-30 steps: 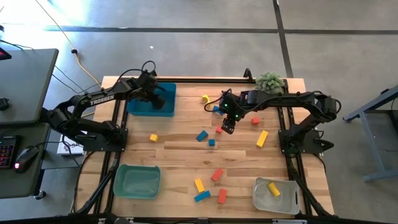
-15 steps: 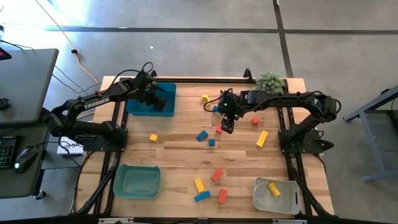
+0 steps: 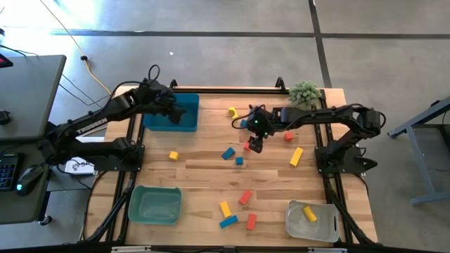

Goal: Sort & place blocks by color
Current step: Put the orange block into the green bin

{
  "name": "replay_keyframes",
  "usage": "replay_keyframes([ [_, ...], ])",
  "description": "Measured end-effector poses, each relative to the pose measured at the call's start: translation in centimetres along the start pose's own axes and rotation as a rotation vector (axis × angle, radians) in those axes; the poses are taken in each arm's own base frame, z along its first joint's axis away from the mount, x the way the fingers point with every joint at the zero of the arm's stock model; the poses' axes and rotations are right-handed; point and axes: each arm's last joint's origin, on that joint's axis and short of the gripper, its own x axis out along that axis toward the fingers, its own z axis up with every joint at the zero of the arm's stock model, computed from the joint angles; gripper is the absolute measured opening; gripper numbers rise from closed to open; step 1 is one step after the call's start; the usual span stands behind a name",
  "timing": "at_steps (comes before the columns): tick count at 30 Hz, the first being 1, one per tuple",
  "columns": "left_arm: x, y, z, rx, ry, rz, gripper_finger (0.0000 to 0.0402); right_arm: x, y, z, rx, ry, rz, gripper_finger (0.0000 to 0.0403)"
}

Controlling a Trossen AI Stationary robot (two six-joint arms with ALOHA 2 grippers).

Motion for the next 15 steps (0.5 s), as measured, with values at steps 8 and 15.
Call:
replay_keyframes([
  [8, -0.2, 0.0, 0.0, 0.003, -0.011, 0.007, 0.0186, 1.9, 1.3, -2.2, -0.143, -0.026, 0.008, 0.0246],
  [15, -0.2, 0.0, 0.0, 0.003, -0.010, 0.007, 0.0186, 2.7, 1.4, -3.3, -0.150, -0.060, -0.035, 0.0246],
])
